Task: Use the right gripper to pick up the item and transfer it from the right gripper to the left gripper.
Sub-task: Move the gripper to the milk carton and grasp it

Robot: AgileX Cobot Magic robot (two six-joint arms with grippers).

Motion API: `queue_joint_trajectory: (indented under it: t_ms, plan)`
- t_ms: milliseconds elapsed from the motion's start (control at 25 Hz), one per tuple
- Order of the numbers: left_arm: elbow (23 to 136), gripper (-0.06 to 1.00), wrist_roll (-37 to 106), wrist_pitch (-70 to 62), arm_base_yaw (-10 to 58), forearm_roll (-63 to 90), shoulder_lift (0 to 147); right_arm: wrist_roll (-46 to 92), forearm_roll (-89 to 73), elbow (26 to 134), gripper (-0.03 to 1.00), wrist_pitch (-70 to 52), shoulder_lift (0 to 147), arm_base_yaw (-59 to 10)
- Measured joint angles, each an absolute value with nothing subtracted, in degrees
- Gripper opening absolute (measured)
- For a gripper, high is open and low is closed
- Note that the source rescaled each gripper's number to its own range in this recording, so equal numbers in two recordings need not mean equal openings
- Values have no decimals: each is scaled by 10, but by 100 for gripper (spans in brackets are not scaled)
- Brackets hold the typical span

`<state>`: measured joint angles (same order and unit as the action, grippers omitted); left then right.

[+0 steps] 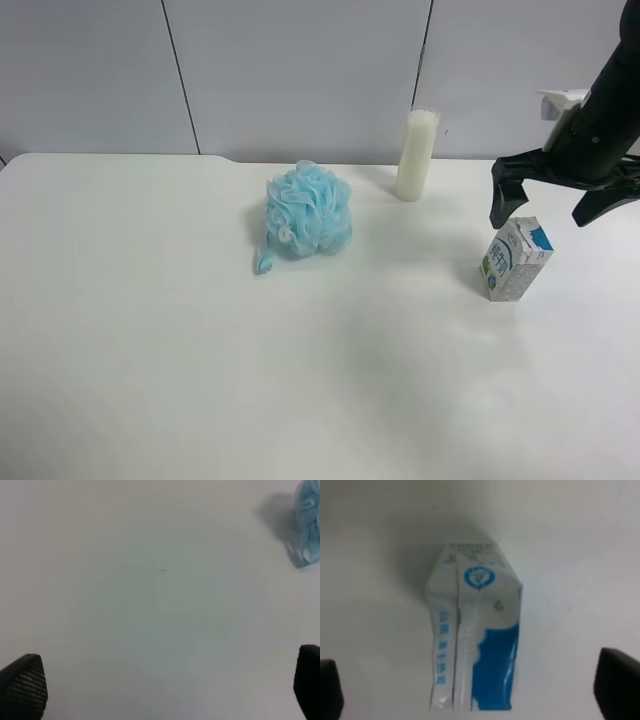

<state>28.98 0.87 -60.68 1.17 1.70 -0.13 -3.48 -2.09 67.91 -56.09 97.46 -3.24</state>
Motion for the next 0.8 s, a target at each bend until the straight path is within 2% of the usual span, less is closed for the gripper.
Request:
queue_joint_trajectory:
  t_ms: [360,560,720,800]
  plan:
    - [290,100,9,-607,12,17,-1,-35,-18,679,98,-539,1041,-32]
    - [290,100,9,-607,12,17,-1,-35,-17,679,87,-525,1069,-32]
    - [290,100,9,-607,12,17,-1,-35,-17,679,84,-523,1084,-32]
    - [290,100,9,-607,12,17,-1,-35,-17,679,78,-523,1089,-32]
